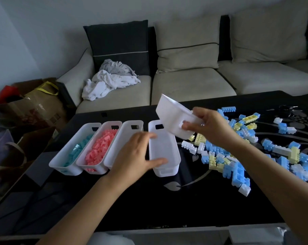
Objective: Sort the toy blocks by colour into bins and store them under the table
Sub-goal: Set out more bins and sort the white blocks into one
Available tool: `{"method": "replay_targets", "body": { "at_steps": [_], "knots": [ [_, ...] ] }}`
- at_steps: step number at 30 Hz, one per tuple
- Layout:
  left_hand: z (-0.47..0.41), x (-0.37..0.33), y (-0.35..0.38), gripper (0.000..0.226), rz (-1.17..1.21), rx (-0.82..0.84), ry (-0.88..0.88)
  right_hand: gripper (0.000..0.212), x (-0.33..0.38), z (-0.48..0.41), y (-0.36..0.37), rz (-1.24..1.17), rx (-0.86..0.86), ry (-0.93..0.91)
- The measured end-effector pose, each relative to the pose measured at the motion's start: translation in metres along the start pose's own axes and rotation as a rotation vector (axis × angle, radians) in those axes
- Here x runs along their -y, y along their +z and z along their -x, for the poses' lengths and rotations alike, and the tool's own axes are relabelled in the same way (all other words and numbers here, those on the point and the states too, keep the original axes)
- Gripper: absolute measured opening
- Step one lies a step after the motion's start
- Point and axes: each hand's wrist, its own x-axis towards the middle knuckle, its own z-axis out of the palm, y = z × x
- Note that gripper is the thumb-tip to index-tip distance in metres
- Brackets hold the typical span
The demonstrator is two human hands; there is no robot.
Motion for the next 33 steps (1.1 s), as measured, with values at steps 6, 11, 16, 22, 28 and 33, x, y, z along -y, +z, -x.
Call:
{"method": "replay_targets", "body": {
  "at_steps": [6, 11, 16, 22, 28, 33],
  "knots": [
    [0.002, 0.014, 0.018, 0.033, -0.163, 0.261, 0.121, 0.041, -0.026, 0.01, -0.003, -0.542, -0.072, 0.112],
    [0.004, 0.018, -0.004, 0.034, -0.234, 0.312, 0.12, 0.045, -0.041, 0.031, 0.026, -0.889, -0.151, 0.194],
    [0.004, 0.036, -0.009, 0.031, -0.234, 0.447, 0.039, 0.029, -0.049, 0.048, 0.038, -1.186, -0.371, 0.193],
    [0.005, 0.039, -0.015, 0.023, -0.23, 0.494, -0.032, 0.044, -0.051, 0.056, 0.045, -1.04, -0.243, 0.328],
    [0.007, 0.031, -0.022, 0.012, -0.161, 0.49, -0.121, 0.023, -0.052, 0.056, 0.044, -0.34, -0.023, 0.343],
    [0.0, 0.024, -0.03, 0.009, -0.013, 0.544, -0.223, 0.03, -0.033, 0.044, 0.033, 0.257, 0.302, 0.205]
  ]
}}
